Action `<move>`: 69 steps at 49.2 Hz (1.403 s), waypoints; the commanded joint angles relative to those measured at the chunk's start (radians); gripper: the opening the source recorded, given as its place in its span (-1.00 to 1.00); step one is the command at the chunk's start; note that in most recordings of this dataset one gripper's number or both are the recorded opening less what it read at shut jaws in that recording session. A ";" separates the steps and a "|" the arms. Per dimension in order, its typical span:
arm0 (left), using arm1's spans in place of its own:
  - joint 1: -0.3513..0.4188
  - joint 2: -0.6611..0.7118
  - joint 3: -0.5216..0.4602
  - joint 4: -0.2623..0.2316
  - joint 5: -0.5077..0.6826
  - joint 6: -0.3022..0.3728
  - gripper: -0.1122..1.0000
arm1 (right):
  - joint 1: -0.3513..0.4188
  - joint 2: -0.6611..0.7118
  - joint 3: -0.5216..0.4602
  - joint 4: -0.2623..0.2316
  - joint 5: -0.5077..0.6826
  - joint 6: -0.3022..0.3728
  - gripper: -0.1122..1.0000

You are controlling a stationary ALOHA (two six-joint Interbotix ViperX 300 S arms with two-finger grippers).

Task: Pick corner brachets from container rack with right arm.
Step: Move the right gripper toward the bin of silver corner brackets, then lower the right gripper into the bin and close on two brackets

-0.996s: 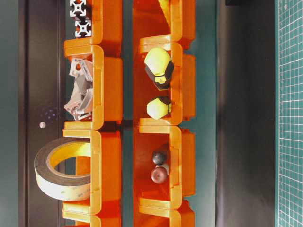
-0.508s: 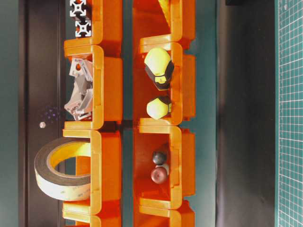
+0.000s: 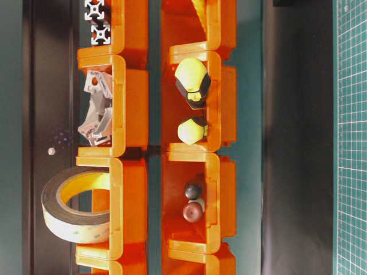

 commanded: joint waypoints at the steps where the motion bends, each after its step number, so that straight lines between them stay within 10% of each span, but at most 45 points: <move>1: -0.002 0.003 -0.031 0.003 -0.006 -0.002 -0.79 | -0.020 0.058 -0.087 -0.009 0.023 -0.035 -0.82; 14: 0.000 0.002 -0.031 0.003 -0.005 -0.003 -0.79 | -0.094 0.238 -0.281 -0.011 0.057 -0.238 -0.60; 30: 0.000 -0.003 -0.032 0.003 -0.005 -0.003 -0.79 | -0.120 0.434 -0.417 -0.011 0.049 -0.279 0.73; 69: 0.005 -0.021 -0.035 0.003 0.003 -0.005 -0.79 | -0.196 0.630 -0.414 -0.005 -0.094 -0.276 0.72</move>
